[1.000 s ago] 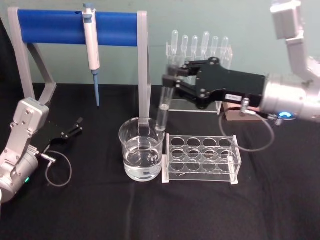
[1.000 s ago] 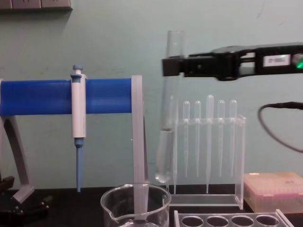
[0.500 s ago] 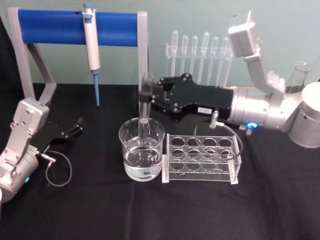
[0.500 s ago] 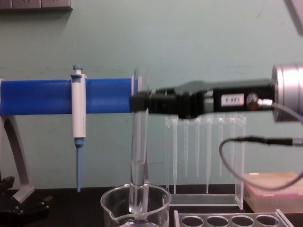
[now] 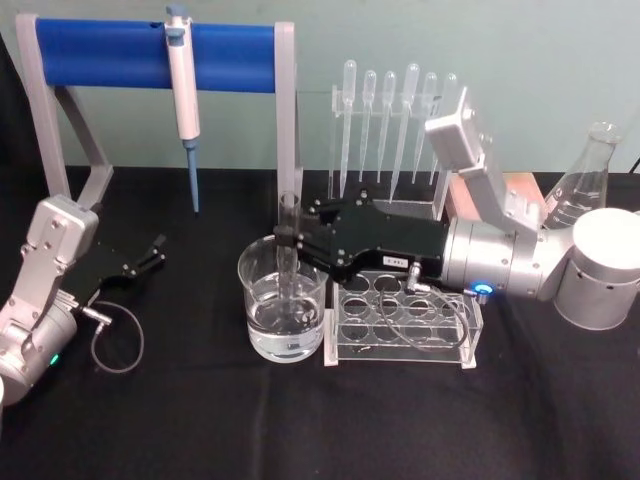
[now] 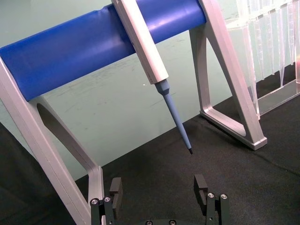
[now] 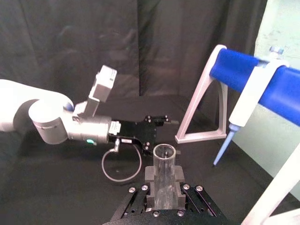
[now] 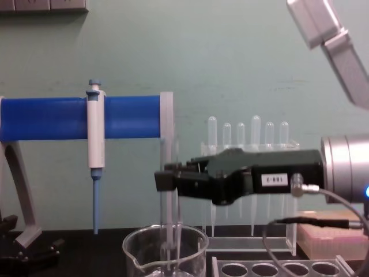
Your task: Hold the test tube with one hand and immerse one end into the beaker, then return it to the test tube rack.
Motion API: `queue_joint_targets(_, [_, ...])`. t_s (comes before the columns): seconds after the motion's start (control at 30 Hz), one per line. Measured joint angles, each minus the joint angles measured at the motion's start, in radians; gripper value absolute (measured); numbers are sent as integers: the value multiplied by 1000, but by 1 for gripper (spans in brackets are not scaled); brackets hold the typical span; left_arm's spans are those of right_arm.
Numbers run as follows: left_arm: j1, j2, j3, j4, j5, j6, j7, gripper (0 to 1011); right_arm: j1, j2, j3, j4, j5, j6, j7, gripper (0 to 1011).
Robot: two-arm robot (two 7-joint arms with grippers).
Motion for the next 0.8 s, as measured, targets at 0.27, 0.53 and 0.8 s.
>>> queue_joint_targets(0.27, [0,0,0,0,0,0,0,1000,-19,-12,9,22,-31,-27,-6,242])
queue_joint_targets(0.53, [0,0,0,0,0,0,0,1000,-41,-27,27,50,-36,-41,-6,242])
queue_joint_targets(0.8, [0,0,0,0,0,0,0,1000,-55,-42,34,70,-44,-45,-5,242])
